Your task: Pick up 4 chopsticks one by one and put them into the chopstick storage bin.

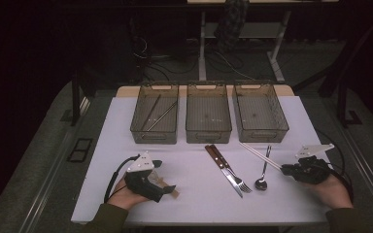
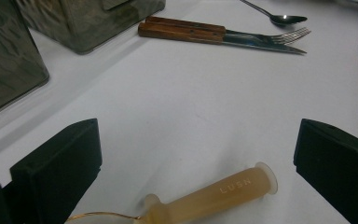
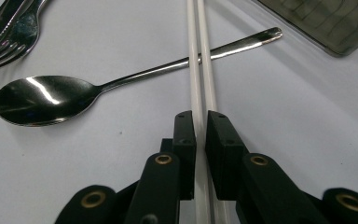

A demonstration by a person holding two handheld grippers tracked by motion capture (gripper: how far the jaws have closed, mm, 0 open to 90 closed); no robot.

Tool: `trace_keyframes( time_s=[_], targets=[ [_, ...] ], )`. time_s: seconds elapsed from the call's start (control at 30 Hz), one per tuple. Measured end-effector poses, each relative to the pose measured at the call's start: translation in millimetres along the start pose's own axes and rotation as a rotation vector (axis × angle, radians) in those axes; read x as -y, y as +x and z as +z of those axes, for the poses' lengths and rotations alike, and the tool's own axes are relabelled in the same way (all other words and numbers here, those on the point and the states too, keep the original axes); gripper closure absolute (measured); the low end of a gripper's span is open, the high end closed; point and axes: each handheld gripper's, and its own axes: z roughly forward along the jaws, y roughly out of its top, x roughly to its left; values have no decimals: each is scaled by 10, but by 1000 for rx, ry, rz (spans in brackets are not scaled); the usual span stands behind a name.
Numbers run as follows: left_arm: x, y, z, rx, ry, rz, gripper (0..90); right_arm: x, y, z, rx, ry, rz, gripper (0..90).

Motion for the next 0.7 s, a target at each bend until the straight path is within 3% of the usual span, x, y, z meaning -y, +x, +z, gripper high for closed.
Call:
trace_keyframes(
  time_s=[0.33,0.7],
  targets=[
    [-1,-3,3,3,0,1,0,-9,39,52,-5,27,-25,814],
    [1,-11,18,10,7,5,0,-1,54,75,-12,15,-11,793]
  ],
)
